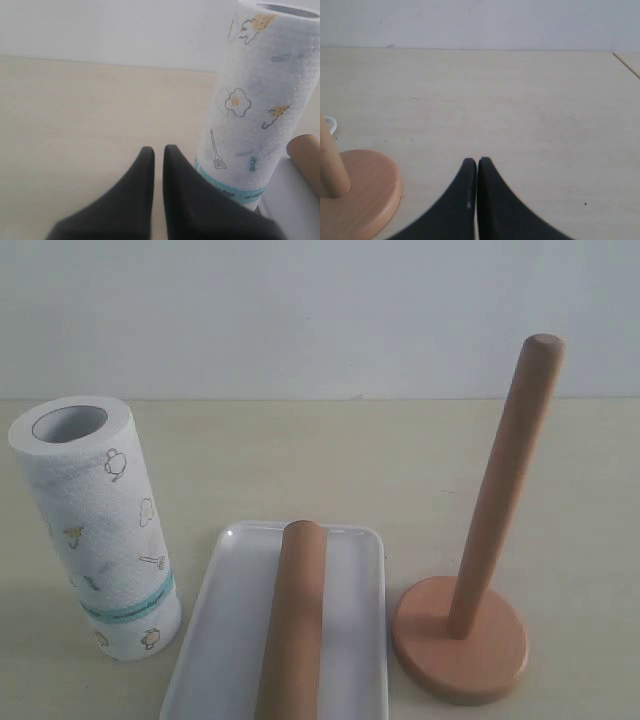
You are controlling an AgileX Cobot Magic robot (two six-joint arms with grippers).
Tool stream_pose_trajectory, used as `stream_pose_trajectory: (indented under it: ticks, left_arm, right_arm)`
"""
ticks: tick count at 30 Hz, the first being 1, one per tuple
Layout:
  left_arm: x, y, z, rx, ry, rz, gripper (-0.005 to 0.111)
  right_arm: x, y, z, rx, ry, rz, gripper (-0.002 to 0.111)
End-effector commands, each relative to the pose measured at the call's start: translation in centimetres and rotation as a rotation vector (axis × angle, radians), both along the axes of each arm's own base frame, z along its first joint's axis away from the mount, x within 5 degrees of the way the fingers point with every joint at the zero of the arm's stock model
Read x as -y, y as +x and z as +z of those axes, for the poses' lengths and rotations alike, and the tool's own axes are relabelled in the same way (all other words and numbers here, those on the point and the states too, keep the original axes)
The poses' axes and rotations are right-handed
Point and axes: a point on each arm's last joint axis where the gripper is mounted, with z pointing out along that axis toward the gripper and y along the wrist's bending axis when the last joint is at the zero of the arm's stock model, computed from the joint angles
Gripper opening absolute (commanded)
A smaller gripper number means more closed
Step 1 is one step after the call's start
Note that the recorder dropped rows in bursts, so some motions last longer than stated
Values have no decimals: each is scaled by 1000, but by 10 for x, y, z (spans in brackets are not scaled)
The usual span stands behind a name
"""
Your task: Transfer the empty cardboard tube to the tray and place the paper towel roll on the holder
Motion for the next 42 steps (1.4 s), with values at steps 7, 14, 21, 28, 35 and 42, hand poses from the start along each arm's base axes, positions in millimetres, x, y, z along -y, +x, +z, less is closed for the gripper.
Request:
stream_pose_trajectory:
  ticks: [7,14,21,28,35,42]
  left_arm:
    - [0,0,-1,2,-5,6,6]
    - [0,0,-1,2,-5,6,6]
    - [0,0,-1,2,-5,6,6]
    - [-3,2,18,208,-19,33,6]
    - [-9,-8,60,687,13,104,6]
    - [-4,14,46,473,133,58,6]
  right_arm:
    - [1,0,1,9,-8,-7,0]
    - [1,0,1,9,-8,-7,0]
    - [1,0,1,9,-8,-7,0]
    - [1,0,1,9,-4,-8,0]
    - [1,0,1,9,-4,-8,0]
    - [1,0,1,9,-4,-8,0]
